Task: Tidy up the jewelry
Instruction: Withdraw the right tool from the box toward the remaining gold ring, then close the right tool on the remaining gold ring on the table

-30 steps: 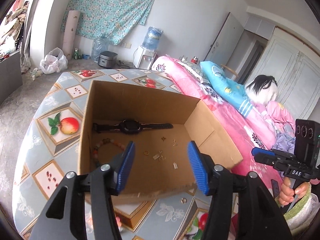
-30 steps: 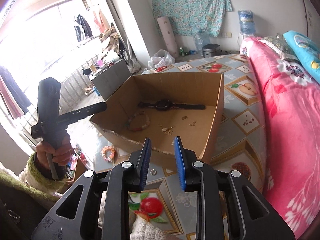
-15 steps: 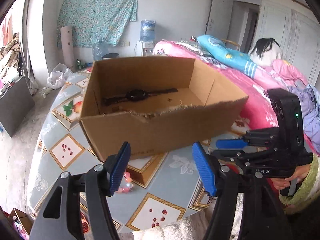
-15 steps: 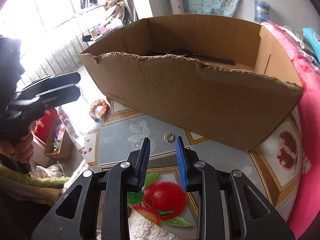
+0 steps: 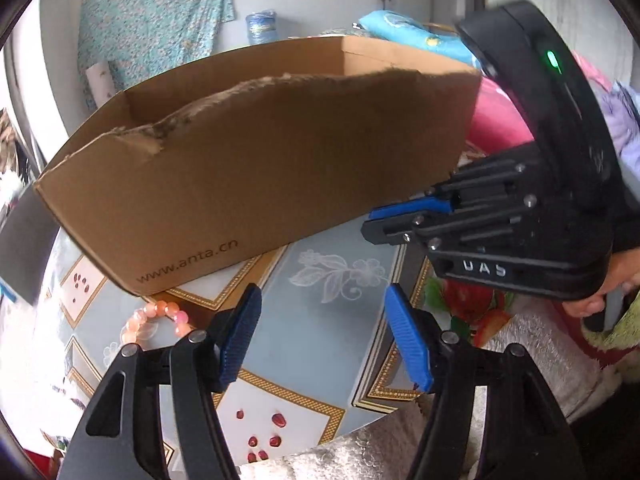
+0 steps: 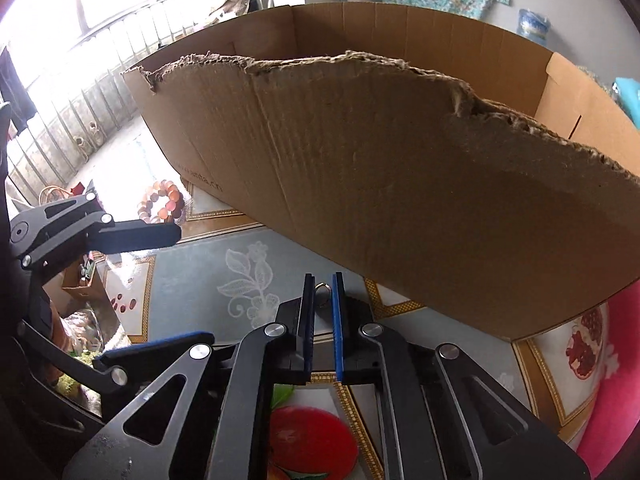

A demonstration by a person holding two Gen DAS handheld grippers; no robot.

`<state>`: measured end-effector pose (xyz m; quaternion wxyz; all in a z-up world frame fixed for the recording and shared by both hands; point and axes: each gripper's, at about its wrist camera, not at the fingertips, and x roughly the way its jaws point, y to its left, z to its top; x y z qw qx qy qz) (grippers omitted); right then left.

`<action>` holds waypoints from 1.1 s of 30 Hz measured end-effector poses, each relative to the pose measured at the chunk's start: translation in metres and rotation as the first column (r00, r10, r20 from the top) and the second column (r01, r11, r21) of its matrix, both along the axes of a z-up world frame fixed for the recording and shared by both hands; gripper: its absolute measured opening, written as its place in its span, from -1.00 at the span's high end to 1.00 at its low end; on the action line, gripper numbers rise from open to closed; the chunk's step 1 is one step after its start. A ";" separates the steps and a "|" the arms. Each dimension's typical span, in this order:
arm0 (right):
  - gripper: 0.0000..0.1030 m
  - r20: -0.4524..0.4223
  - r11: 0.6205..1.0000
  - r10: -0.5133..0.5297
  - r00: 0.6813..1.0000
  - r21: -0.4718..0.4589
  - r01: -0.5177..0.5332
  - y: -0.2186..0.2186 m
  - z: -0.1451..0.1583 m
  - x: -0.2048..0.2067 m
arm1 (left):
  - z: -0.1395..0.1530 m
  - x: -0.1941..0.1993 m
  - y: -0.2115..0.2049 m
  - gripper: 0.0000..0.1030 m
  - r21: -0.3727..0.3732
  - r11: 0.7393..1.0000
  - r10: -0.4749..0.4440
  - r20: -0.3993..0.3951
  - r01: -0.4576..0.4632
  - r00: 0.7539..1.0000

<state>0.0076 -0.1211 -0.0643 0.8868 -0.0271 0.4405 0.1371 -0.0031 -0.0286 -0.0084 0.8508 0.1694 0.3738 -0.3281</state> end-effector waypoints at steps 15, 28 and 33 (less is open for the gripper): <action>0.95 -0.209 0.930 -0.111 0.972 0.323 0.175 -0.050 -0.003 -0.020 | -0.014 -0.017 -0.020 -0.21 0.019 0.995 -0.097 0.013 0.097 0.995; 0.92 -0.212 0.953 -0.094 0.973 0.264 0.150 -0.030 -0.010 -0.013 | -0.012 -0.012 -0.027 -0.20 0.031 0.997 -0.076 0.032 0.075 0.997; 0.61 -0.122 0.980 -0.041 0.992 0.186 0.063 -0.020 0.003 -0.022 | -0.011 -0.012 -0.025 -0.20 0.039 0.996 -0.078 0.033 0.077 0.996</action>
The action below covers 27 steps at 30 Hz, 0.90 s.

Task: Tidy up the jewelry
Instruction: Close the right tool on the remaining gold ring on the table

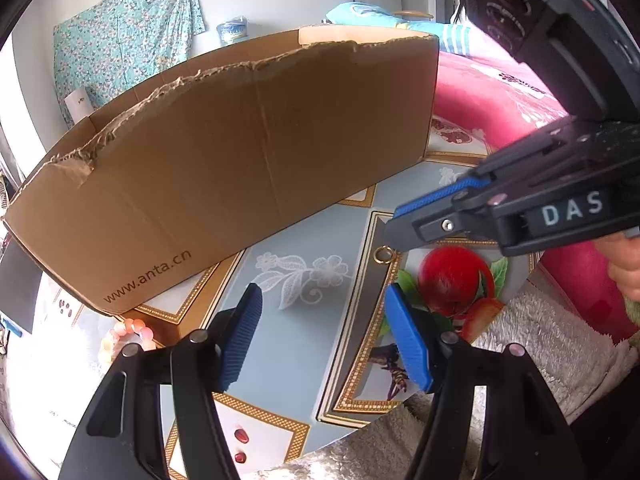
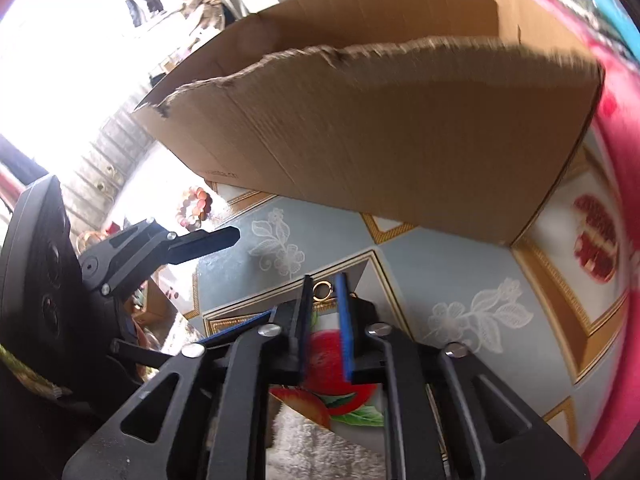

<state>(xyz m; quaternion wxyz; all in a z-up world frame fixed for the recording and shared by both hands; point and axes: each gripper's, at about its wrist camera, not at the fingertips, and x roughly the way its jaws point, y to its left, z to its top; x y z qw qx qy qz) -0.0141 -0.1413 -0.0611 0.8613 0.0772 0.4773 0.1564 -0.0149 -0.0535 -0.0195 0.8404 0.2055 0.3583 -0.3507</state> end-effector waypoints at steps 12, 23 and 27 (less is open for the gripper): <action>0.71 0.091 0.960 0.122 0.988 -0.263 -0.094 0.036 -0.019 0.000 | 0.000 -0.003 0.014 -0.20 0.007 0.999 0.033 -0.012 -0.033 0.999; 0.81 0.087 0.979 0.077 0.993 -0.197 -0.058 0.025 -0.014 -0.005 | 0.009 0.000 0.032 -0.19 -0.027 0.995 0.097 -0.013 -0.098 0.995; 0.81 0.092 0.981 0.065 0.994 -0.186 -0.047 0.018 -0.007 -0.008 | 0.014 0.004 0.044 -0.15 -0.036 0.989 0.146 -0.004 -0.146 0.989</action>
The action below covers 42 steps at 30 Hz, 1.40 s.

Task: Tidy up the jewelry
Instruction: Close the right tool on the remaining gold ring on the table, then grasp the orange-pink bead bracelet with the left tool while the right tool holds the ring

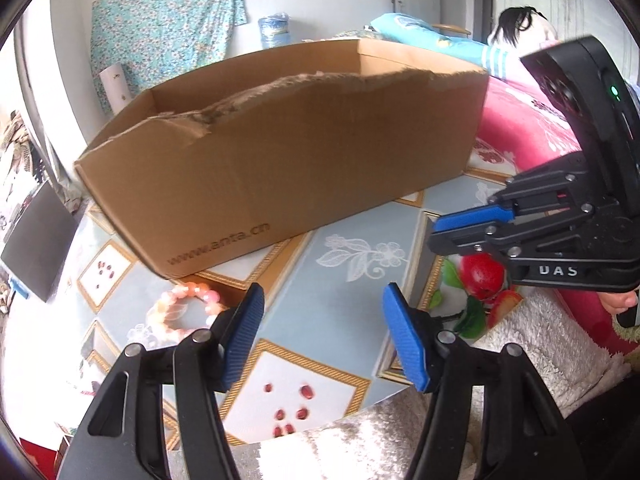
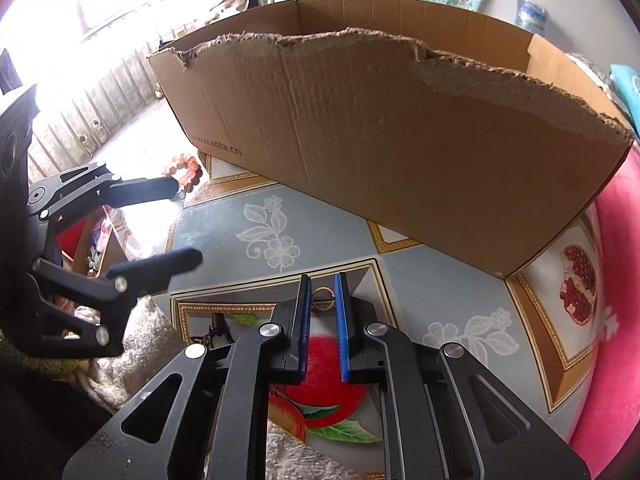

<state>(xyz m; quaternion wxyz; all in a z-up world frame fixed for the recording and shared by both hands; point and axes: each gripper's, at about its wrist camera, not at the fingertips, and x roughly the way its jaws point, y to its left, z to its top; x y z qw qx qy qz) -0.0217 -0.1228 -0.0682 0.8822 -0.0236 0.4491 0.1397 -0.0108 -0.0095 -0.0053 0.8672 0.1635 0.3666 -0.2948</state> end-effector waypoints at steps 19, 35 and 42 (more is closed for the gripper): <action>0.81 0.012 0.996 -0.040 0.999 0.083 0.038 -0.014 0.019 -0.002 | -0.004 0.060 0.025 0.45 0.147 0.957 0.271 -0.129 -0.251 0.954; 0.81 0.012 0.995 -0.039 0.999 0.089 0.038 -0.020 0.024 -0.004 | -0.002 0.081 0.020 0.60 0.130 0.955 0.285 -0.174 -0.265 0.942; 0.81 0.013 0.995 -0.039 0.999 0.090 0.038 -0.022 0.028 -0.006 | -0.006 0.076 0.025 0.67 0.111 0.958 0.283 -0.188 -0.266 0.940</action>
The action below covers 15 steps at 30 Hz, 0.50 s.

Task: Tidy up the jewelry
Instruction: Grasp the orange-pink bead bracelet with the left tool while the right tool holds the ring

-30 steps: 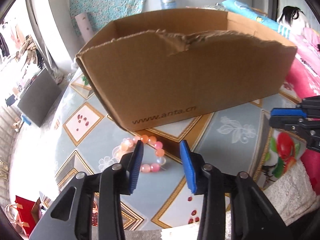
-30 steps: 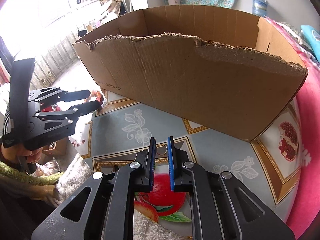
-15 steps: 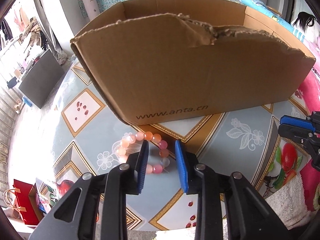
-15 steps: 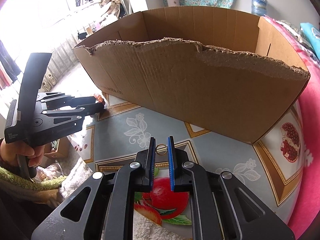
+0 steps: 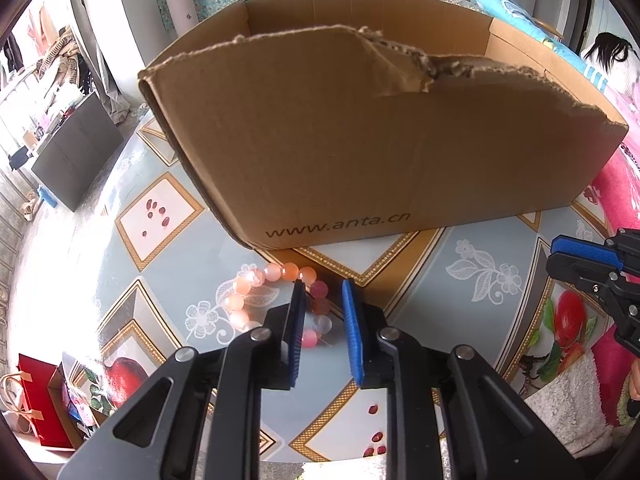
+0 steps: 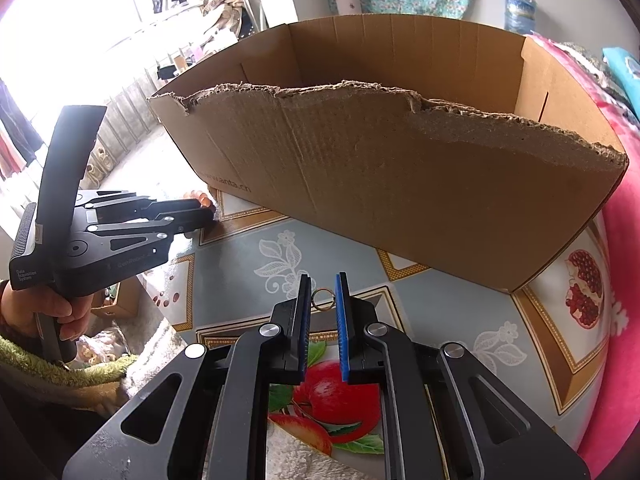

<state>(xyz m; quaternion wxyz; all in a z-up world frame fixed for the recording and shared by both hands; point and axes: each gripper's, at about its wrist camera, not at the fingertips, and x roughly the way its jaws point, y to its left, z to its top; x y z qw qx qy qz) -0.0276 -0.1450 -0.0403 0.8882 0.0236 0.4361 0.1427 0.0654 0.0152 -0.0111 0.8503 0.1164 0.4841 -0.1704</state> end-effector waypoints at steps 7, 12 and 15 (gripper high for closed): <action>0.81 -0.014 1.000 -0.010 1.000 -0.001 0.009 0.000 -0.003 0.003 | -0.001 0.000 0.007 0.82 -0.020 1.000 0.003 0.011 -0.003 1.000; 0.81 -0.014 1.000 -0.020 1.000 -0.005 0.020 0.001 -0.003 0.006 | -0.001 0.001 0.011 0.82 -0.076 0.997 -0.012 0.003 0.013 1.000; 0.81 -0.015 1.000 -0.030 0.999 -0.003 0.030 0.001 -0.007 0.005 | -0.001 -0.004 0.005 0.82 -0.123 0.991 -0.056 -0.012 0.054 0.998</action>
